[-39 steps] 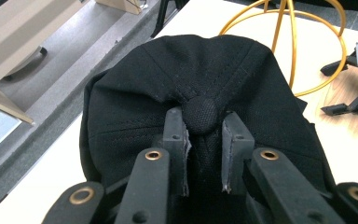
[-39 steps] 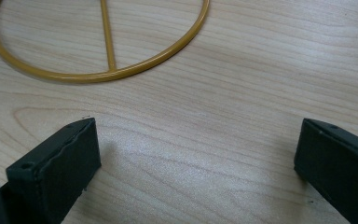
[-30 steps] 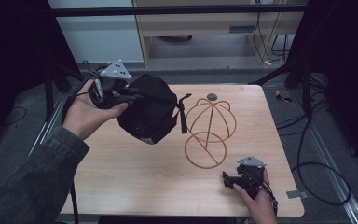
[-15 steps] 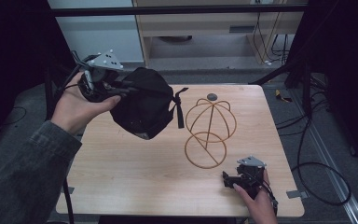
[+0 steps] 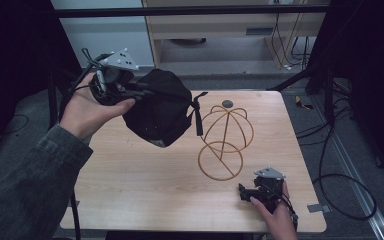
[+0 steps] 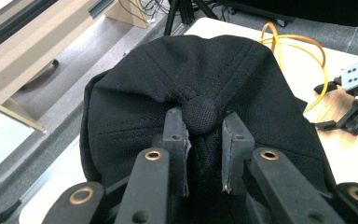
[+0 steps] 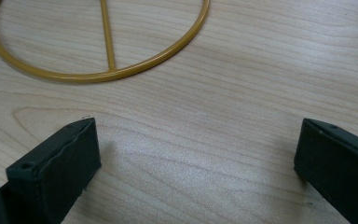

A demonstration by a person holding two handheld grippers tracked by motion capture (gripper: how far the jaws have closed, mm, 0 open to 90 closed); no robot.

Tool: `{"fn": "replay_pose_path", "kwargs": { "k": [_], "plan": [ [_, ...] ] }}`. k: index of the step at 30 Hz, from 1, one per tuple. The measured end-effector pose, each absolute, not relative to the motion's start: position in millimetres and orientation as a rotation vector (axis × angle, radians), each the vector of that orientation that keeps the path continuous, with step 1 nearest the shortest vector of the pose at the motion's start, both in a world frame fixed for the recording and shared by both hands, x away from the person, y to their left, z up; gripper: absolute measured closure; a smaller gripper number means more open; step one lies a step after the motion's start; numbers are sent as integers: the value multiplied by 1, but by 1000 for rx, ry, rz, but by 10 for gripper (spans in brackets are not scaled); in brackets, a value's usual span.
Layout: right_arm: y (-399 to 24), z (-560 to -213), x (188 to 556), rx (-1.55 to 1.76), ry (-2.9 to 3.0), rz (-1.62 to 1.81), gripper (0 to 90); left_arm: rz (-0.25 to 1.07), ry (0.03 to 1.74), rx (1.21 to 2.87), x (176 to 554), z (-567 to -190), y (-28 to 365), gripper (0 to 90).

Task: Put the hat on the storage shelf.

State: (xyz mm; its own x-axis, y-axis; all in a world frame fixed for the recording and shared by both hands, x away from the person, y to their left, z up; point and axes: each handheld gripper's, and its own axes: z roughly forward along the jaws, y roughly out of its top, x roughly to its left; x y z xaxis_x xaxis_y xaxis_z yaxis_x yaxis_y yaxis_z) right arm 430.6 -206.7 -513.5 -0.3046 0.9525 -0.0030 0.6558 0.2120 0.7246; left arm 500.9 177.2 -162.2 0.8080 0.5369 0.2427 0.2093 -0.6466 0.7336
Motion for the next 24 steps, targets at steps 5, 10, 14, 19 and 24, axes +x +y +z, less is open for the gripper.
{"fn": "replay_pose_path", "kwargs": {
  "k": [5, 10, 14, 19, 24],
  "plan": [
    [-207, -514, 431, 1488, 2039, 873, 4, 584, 529, 2263, 502, -156, 167, 750],
    [-207, -514, 431, 1490, 2037, 874, 4, 580, 514, 2274, 502, -153, 161, 750],
    [-207, -514, 431, 1489, 2039, 873, 4, 582, 504, 2275, 501, -150, 157, 750],
    [-207, -514, 431, 1489, 2038, 873, 4, 579, 487, 2275, 501, -148, 148, 750],
    [-207, -514, 431, 1489, 2038, 873, 4, 562, 468, 2296, 501, -148, 138, 750]
  ]
}}
